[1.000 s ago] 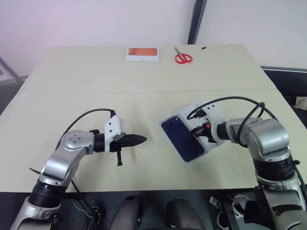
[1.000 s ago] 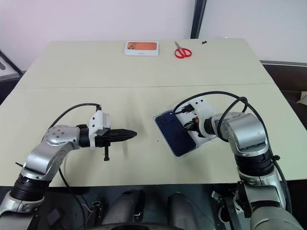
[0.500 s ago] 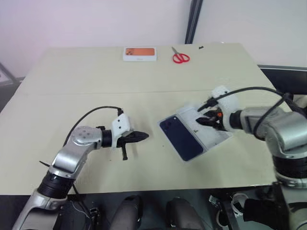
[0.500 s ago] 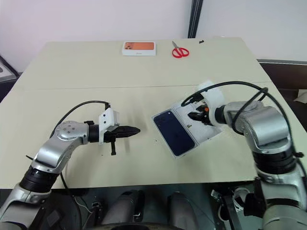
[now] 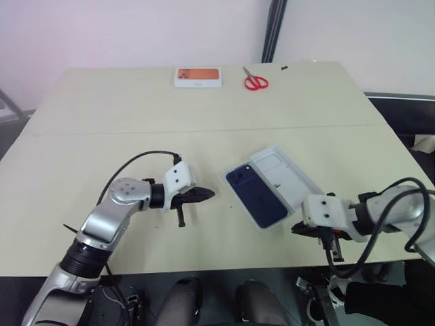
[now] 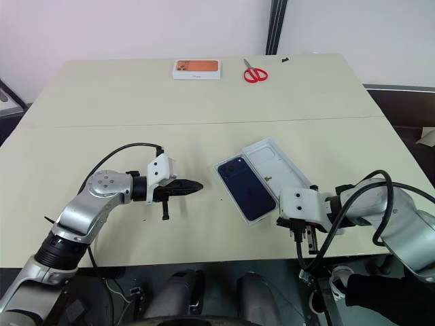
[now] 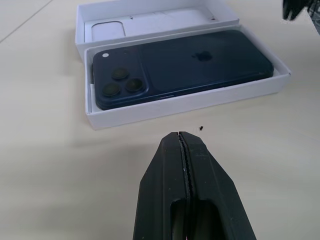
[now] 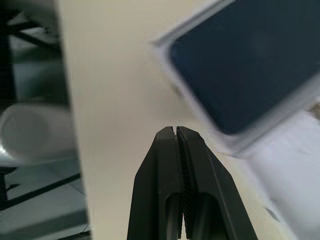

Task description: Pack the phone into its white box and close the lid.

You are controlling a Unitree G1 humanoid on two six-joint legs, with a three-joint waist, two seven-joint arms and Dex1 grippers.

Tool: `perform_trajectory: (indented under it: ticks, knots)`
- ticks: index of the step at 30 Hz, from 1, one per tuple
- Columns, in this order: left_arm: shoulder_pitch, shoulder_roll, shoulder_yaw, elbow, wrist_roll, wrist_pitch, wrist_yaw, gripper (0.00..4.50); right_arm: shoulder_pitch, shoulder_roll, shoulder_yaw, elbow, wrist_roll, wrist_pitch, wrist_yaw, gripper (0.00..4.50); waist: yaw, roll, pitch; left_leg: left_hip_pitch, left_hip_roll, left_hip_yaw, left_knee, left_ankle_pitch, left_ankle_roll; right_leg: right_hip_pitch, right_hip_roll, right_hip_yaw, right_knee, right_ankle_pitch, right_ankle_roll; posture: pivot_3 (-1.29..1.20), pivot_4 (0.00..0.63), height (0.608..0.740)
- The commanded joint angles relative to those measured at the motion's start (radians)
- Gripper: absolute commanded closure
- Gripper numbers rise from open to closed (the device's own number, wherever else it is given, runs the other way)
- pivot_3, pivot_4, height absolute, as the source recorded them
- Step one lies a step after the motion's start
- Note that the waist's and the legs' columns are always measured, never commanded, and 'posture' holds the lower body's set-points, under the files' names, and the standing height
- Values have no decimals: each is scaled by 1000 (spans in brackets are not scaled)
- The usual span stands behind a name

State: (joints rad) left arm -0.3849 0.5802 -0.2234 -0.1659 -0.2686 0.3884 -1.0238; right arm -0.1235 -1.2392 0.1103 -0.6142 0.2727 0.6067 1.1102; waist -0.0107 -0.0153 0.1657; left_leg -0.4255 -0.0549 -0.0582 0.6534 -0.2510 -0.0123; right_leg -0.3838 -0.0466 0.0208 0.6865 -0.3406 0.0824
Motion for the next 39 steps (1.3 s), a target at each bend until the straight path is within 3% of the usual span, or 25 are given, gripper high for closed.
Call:
perform_trajectory:
  ticks: [1, 18, 23, 27, 30, 35, 39]
  knots:
    - [3, 5, 10, -66, -38, 20, -18, 4500, -8, 26, 71, 26, -121, -47, -57, 4396, 0, 0, 0, 0, 0, 0, 0, 0, 0, 0, 0, 0, 0, 0, 0, 0, 150, 740]
    - [16, 11, 14, -80, -39, 24, -22, 4500, -173, 306, 211, 50, -204, 36, -130, 4396, 0, 0, 0, 0, 0, 0, 0, 0, 0, 0, 0, 0, 0, 0, 0, 0, 150, 740]
    - [27, 13, 17, -87, -39, 25, -16, 4500, -181, 309, 161, 31, -145, 87, -109, 4396, 1, 0, 0, 0, 0, 0, 1, 0, 0, 0, 0, 0, 0, 0, 0, 0, 150, 740]
    - [36, 19, 24, -87, -40, 23, -17, 4500, -212, 285, 13, 21, 4, 238, -66, 4396, 1, 0, 0, 0, 0, 0, 1, 0, 0, 0, 0, 0, 0, 0, 0, 0, 150, 740]
    - [40, 22, 28, -82, -40, 18, -18, 4500, -259, 264, -38, 39, 65, 399, -81, 3527, 1, 0, 0, 0, 0, 0, 1, 0, 0, 0, 0, 0, 0, 0, 0, 0, 150, 740]
    - [37, 17, 22, -74, -38, 13, -14, 4500, -336, 304, -90, 66, 135, 665, -180, 1083, 1, 0, 0, 0, 0, 0, 0, 0, 0, 0, 0, 0, 0, 0, 0, 0, 150, 740]
    - [33, 8, 16, -69, -35, 8, -14, 4500, -345, 297, -59, 85, 134, 730, -244, 1083, 3, 0, 0, 0, 0, 0, 0, 0, 0, 0, -1, 0, 0, 0, 0, 0, 150, 740]
